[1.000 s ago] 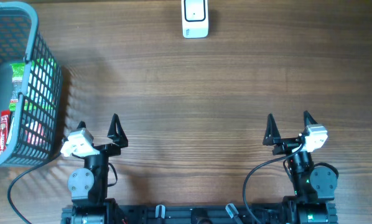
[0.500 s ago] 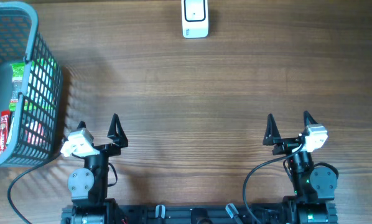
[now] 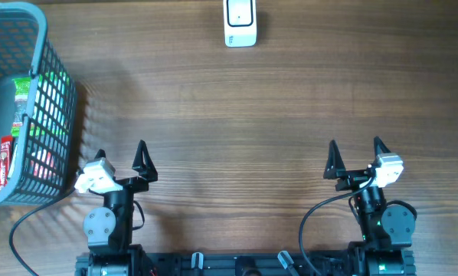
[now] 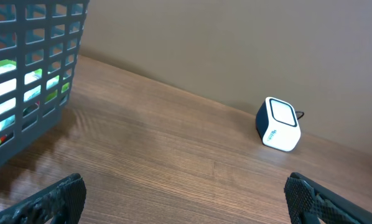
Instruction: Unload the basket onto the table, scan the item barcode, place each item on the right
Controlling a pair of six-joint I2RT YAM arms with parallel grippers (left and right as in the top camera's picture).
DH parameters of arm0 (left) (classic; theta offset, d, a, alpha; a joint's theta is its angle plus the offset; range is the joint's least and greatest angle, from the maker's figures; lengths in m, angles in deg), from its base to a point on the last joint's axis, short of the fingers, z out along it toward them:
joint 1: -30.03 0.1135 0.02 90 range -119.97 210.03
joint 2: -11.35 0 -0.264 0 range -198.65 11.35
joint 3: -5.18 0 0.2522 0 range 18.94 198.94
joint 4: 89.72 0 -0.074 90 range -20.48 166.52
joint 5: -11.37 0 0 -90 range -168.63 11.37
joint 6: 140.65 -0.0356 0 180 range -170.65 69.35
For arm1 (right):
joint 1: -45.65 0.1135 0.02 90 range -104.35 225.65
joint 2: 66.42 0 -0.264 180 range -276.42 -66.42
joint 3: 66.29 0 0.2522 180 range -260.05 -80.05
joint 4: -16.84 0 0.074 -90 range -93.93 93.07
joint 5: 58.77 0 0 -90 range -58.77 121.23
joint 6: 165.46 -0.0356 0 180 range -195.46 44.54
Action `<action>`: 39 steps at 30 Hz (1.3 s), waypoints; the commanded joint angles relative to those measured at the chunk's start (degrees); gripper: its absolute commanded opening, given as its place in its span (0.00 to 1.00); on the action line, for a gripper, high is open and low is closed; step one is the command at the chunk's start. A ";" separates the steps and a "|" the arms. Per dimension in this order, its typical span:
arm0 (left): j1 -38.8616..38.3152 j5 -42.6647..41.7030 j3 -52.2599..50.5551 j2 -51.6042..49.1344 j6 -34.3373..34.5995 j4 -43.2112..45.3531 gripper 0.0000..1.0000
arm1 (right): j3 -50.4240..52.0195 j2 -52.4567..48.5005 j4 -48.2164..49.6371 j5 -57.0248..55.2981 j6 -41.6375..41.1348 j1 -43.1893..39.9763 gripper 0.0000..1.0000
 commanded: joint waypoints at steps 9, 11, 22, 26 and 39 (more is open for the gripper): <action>0.20 -0.57 -0.04 0.52 -0.85 0.04 1.00 | 0.07 0.50 0.17 0.42 -0.04 -0.24 1.00; 0.20 -2.73 -0.04 0.52 2.23 0.35 1.00 | 0.07 0.50 0.17 0.42 -0.07 -0.24 1.00; 0.20 -6.58 -0.04 0.52 5.99 1.31 1.00 | 0.07 0.50 0.17 0.42 -0.04 -0.24 1.00; 0.20 -12.35 2.36 0.46 6.01 -1.60 1.00 | 0.07 0.50 0.17 0.42 -0.04 -0.24 1.00; 0.20 -16.28 58.18 -23.37 4.24 -43.69 1.00 | 0.07 0.50 0.17 0.42 -0.04 -0.24 1.00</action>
